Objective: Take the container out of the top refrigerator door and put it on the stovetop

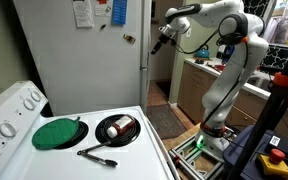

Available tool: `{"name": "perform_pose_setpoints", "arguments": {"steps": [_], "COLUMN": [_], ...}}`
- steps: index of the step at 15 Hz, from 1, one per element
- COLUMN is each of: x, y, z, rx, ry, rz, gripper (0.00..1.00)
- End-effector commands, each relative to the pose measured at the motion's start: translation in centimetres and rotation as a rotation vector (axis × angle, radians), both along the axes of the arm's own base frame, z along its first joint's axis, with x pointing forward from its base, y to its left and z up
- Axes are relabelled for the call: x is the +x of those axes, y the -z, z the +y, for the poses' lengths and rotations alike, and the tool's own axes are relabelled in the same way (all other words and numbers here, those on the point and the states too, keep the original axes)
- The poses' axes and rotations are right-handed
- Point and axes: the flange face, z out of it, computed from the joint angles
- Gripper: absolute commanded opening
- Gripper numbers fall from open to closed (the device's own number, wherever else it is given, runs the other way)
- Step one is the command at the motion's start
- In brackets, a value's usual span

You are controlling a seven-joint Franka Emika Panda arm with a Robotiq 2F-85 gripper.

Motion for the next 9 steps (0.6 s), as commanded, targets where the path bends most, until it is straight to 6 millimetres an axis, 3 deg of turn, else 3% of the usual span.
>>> {"name": "perform_pose_setpoints", "arguments": {"steps": [1,7,9], "x": [1.0,2.4,2.8], "y": [0.4,1.6,2.1], "z": [-0.4,-0.6,-0.7], "rx": [0.018,0.076,0.092], "ry": [-0.031,-0.043,-0.052], "rz": [-0.041,-0.094,-0.100], "gripper": [1.00,0.99,0.89]}}
